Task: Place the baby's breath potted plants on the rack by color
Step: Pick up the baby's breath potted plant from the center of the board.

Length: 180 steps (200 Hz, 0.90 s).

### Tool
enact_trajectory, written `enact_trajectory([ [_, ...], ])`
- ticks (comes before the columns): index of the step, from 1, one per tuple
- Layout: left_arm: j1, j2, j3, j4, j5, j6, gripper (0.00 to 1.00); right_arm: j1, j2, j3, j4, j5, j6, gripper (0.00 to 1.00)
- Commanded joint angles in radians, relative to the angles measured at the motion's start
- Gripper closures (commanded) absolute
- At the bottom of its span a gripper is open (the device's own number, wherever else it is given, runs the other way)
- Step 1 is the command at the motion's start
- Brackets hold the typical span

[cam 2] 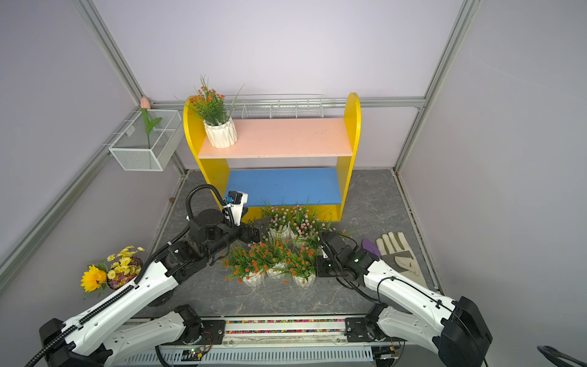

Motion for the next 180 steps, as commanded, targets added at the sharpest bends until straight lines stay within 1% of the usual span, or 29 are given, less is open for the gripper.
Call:
enact_trajectory([
  [1, -0.006, -0.015, 0.017, -0.017, -0.014, 0.008, 0.00, 0.011, 0.023, 0.022, 0.014, 0.000, 0.007, 0.72],
  [43, -0.005, -0.025, 0.009, -0.022, -0.017, 0.008, 0.00, 0.031, 0.076, 0.040, -0.007, 0.046, 0.013, 0.73],
  [120, -0.006, -0.043, -0.001, -0.039, -0.034, 0.010, 0.00, 0.049, 0.204, 0.092, -0.033, 0.083, 0.018, 0.72],
  [132, -0.005, -0.045, -0.004, -0.040, -0.036, 0.010, 0.00, 0.050, 0.219, 0.098, -0.041, 0.089, 0.021, 0.74],
  [156, -0.006, -0.051, -0.009, -0.042, -0.038, 0.008, 0.00, 0.051, 0.226, 0.103, -0.048, 0.093, 0.019, 0.81],
  [180, -0.005, -0.057, -0.013, -0.041, -0.041, 0.006, 0.00, 0.052, 0.203, 0.111, -0.064, 0.105, 0.014, 0.84],
])
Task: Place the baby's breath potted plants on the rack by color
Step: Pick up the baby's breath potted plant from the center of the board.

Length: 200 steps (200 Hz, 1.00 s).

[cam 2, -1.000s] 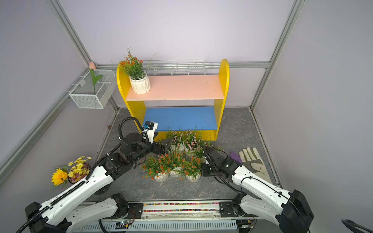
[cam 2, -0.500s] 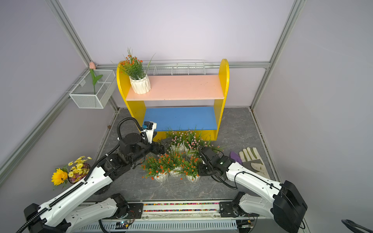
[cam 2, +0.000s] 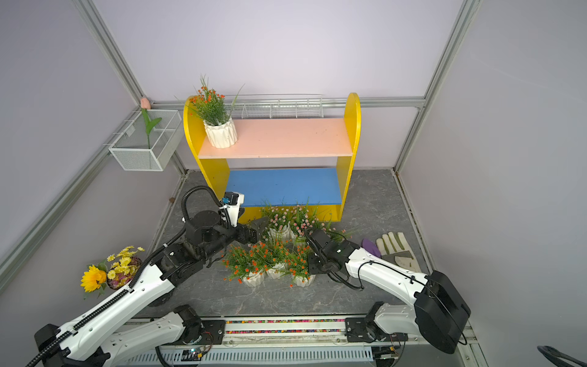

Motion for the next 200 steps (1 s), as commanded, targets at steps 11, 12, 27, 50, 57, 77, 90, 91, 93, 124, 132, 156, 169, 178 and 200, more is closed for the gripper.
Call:
enact_trajectory([
  [11, -0.005, -0.022, -0.015, -0.006, -0.012, 0.004, 0.00, 0.007, -0.022, 0.021, -0.057, 0.016, 0.005, 0.85],
  [12, -0.005, -0.023, -0.015, -0.006, -0.013, 0.004, 0.00, 0.008, -0.022, 0.021, -0.060, 0.017, 0.004, 0.85],
  [27, -0.006, -0.025, -0.015, -0.005, -0.009, 0.003, 0.00, 0.007, -0.030, 0.043, -0.093, 0.021, -0.012, 0.86],
  [50, -0.007, -0.025, -0.016, -0.001, 0.002, 0.004, 0.00, 0.006, -0.047, 0.078, -0.134, 0.016, -0.039, 0.87],
  [57, -0.007, -0.024, -0.017, 0.003, 0.008, 0.006, 0.00, 0.004, -0.052, 0.090, -0.149, 0.014, -0.047, 0.87],
  [77, -0.007, -0.022, -0.016, 0.008, 0.017, 0.011, 0.00, -0.002, -0.063, 0.103, -0.183, 0.010, -0.071, 0.88],
  [90, -0.007, -0.023, -0.015, 0.011, 0.019, 0.014, 0.00, -0.015, -0.068, 0.148, -0.215, 0.006, -0.088, 0.89],
  [91, -0.007, -0.024, -0.015, 0.011, 0.019, 0.014, 0.00, -0.015, -0.069, 0.150, -0.218, 0.006, -0.089, 0.89],
  [93, -0.007, -0.024, -0.015, 0.012, 0.022, 0.016, 0.00, -0.017, -0.070, 0.152, -0.223, 0.005, -0.092, 0.89],
  [124, -0.015, -0.038, -0.033, 0.038, 0.064, 0.039, 0.00, -0.078, -0.119, 0.218, -0.318, -0.041, -0.155, 0.89],
  [132, -0.021, -0.043, -0.039, 0.044, 0.051, 0.042, 0.00, -0.103, -0.131, 0.244, -0.352, -0.052, -0.177, 0.89],
  [156, -0.037, -0.056, -0.054, 0.058, 0.046, 0.055, 0.00, -0.172, -0.142, 0.352, -0.480, -0.092, -0.253, 0.89],
  [169, -0.055, -0.058, -0.058, 0.066, 0.048, 0.064, 0.00, -0.190, -0.131, 0.421, -0.533, -0.104, -0.291, 0.89],
  [178, -0.076, -0.057, -0.062, 0.075, 0.044, 0.079, 0.00, -0.203, -0.116, 0.471, -0.567, -0.114, -0.315, 0.89],
  [200, -0.147, -0.051, -0.071, 0.104, 0.013, 0.126, 0.00, -0.241, -0.072, 0.567, -0.625, -0.139, -0.371, 0.89],
])
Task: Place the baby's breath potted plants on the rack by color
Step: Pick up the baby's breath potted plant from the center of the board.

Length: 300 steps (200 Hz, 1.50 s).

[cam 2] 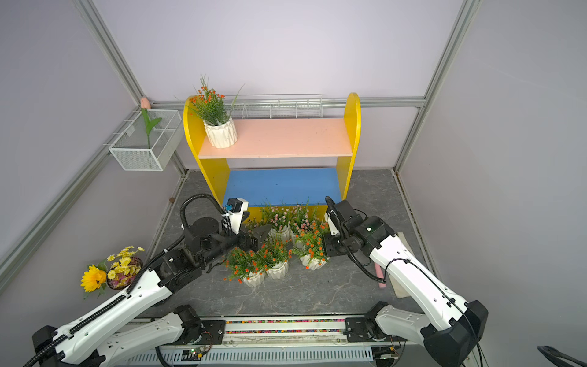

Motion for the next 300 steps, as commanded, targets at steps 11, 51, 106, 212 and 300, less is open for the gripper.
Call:
enact_trajectory([
  [11, -0.096, 0.004, -0.023, 0.063, -0.046, 0.083, 0.00, -0.050, 0.045, 0.133, -0.111, -0.078, -0.113, 0.89],
  [51, -0.199, 0.031, -0.066, 0.167, -0.070, 0.130, 0.00, -0.077, 0.093, 0.218, -0.136, -0.104, -0.152, 0.89],
  [106, -0.278, 0.087, -0.108, 0.292, -0.075, 0.141, 0.00, -0.082, 0.103, 0.260, -0.133, -0.134, -0.151, 0.89],
  [212, -0.361, 0.275, -0.023, 0.407, -0.079, 0.146, 0.00, -0.072, 0.099, 0.218, -0.054, -0.198, -0.117, 0.90],
  [300, -0.365, 0.390, 0.067, 0.378, -0.052, 0.129, 0.00, -0.040, 0.097, 0.209, -0.023, -0.214, -0.096, 0.90],
])
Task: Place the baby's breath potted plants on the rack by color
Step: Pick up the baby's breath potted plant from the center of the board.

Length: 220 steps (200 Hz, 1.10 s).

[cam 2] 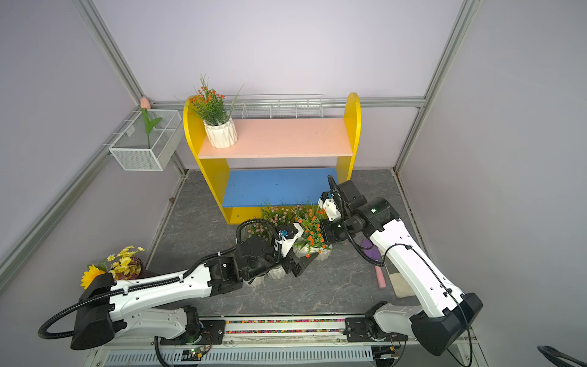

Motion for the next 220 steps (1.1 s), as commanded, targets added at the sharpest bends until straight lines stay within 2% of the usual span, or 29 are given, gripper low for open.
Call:
enact_trajectory([
  [1, -0.005, 0.036, 0.052, -0.009, 0.016, -0.004, 0.00, 0.012, -0.012, 0.002, 0.059, -0.050, 0.020, 0.90],
  [119, -0.014, 0.152, 0.158, -0.128, 0.003, -0.007, 0.00, 0.058, -0.008, 0.040, 0.053, -0.040, 0.029, 0.91],
  [180, -0.016, 0.165, 0.168, -0.178, -0.016, -0.006, 0.00, 0.059, -0.002, 0.046, 0.052, -0.027, 0.022, 0.91],
  [220, -0.015, 0.164, 0.174, -0.212, -0.019, 0.002, 0.09, 0.059, -0.005, 0.050, 0.048, -0.011, 0.016, 0.92],
])
